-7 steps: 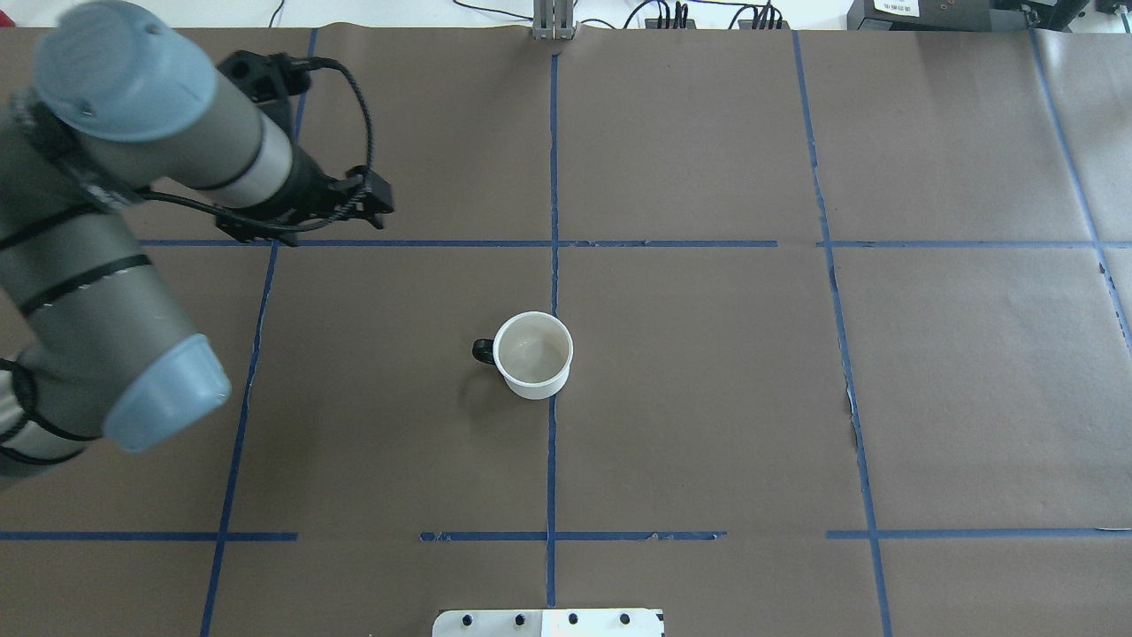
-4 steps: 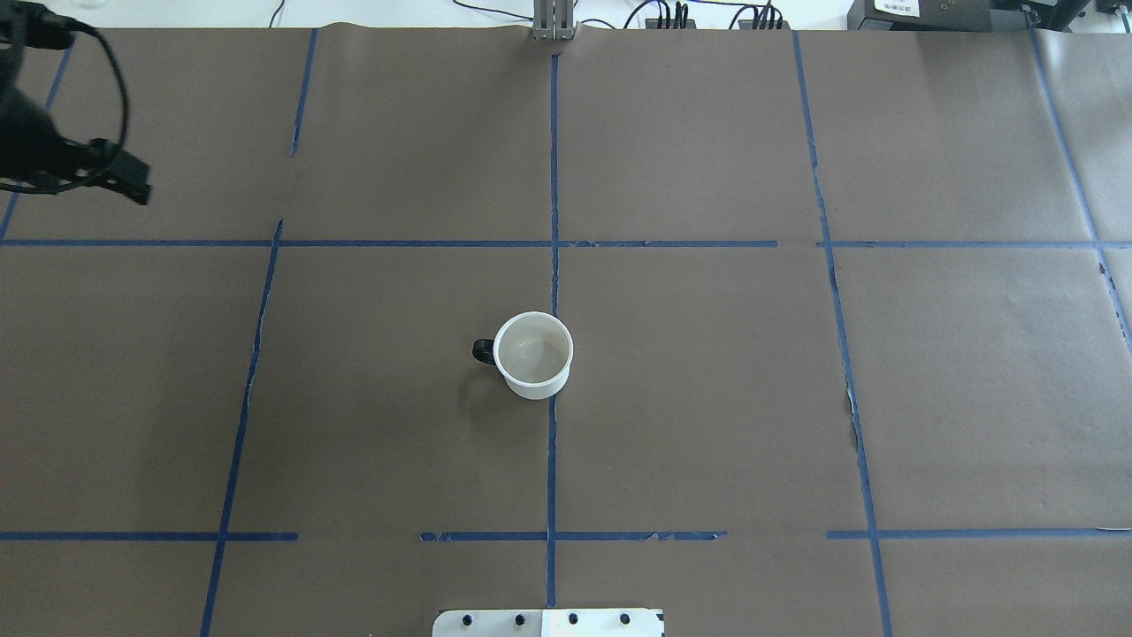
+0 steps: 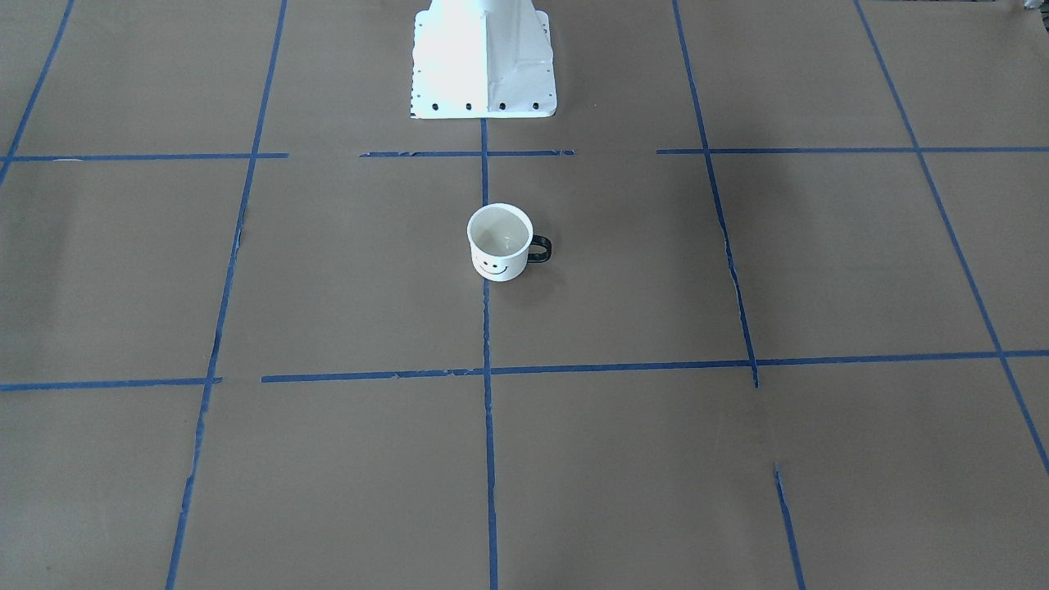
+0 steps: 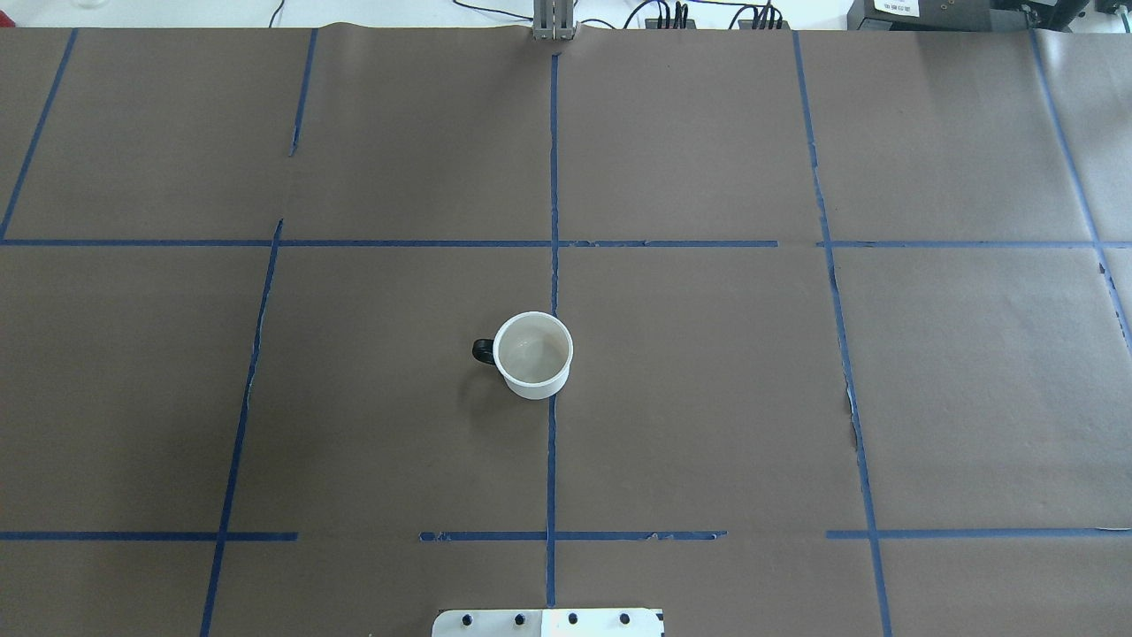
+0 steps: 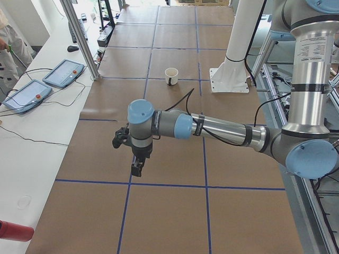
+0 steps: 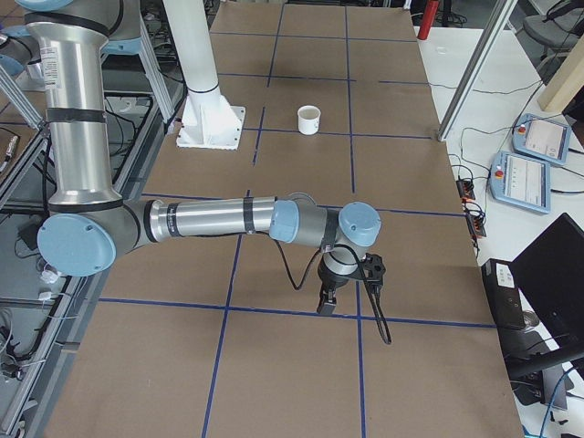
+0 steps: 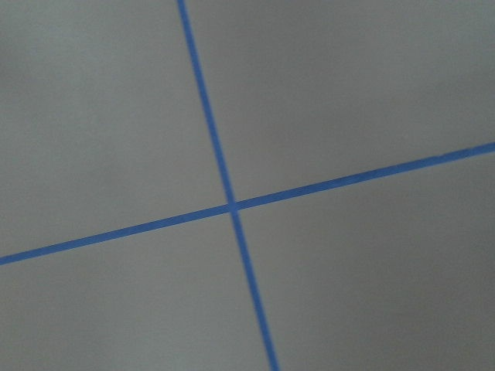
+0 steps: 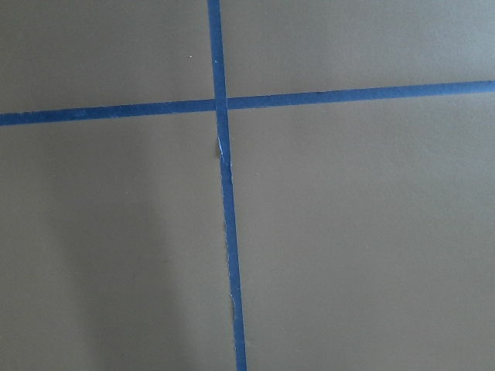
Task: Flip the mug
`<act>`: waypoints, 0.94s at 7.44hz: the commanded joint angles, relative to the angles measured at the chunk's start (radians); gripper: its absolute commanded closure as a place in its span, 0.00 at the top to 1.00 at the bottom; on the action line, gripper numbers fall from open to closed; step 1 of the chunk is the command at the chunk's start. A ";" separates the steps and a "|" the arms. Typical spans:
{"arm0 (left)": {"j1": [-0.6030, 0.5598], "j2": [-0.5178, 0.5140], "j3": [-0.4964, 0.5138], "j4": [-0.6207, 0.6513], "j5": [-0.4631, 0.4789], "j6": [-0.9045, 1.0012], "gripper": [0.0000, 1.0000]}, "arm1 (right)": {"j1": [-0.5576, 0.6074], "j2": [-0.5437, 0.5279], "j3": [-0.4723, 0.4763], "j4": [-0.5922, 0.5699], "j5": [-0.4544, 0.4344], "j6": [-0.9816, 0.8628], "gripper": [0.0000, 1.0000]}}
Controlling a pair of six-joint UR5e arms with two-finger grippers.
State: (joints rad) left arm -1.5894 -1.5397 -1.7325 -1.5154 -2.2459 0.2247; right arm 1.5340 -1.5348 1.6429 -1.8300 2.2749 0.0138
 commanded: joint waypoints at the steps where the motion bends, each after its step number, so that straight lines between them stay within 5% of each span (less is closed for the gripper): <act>1: -0.073 0.055 0.065 -0.006 -0.077 0.081 1.00 | 0.000 0.001 0.000 0.000 0.000 0.000 1.00; 7: -0.073 0.052 0.041 -0.006 -0.072 0.087 1.00 | 0.000 0.001 0.000 0.000 0.000 0.000 1.00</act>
State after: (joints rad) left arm -1.6628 -1.4859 -1.6853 -1.5226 -2.3180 0.3100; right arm 1.5340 -1.5340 1.6429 -1.8300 2.2749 0.0138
